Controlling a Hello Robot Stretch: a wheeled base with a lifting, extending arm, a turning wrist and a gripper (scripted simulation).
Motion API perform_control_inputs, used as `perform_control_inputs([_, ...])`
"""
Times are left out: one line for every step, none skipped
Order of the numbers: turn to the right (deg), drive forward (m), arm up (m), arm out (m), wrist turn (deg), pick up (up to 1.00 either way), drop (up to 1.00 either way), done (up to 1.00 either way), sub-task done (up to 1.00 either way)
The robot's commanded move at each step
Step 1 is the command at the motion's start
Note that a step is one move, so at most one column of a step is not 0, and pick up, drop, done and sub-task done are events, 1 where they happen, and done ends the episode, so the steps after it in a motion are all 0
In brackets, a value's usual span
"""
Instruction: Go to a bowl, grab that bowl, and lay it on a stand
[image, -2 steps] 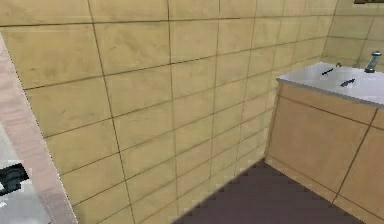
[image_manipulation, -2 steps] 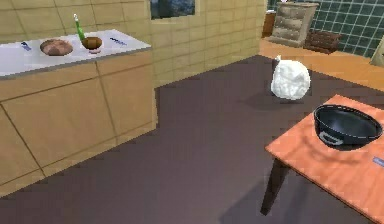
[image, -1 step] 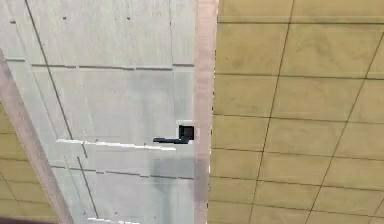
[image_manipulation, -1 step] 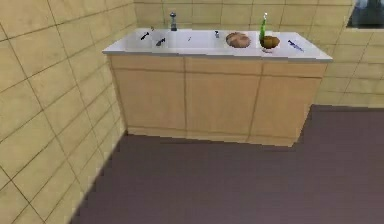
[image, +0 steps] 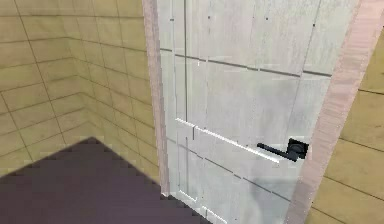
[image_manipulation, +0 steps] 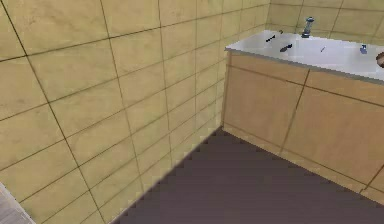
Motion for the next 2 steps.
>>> perform_control_inputs([0.0, 0.10, 0.00, 0.00, 0.0, 0.00, 0.00, 0.00, 0.00])
perform_control_inputs([-45.0, 0.00, 0.00, 0.00, 0.0, 0.00, 0.00, 0.00, 0.00])
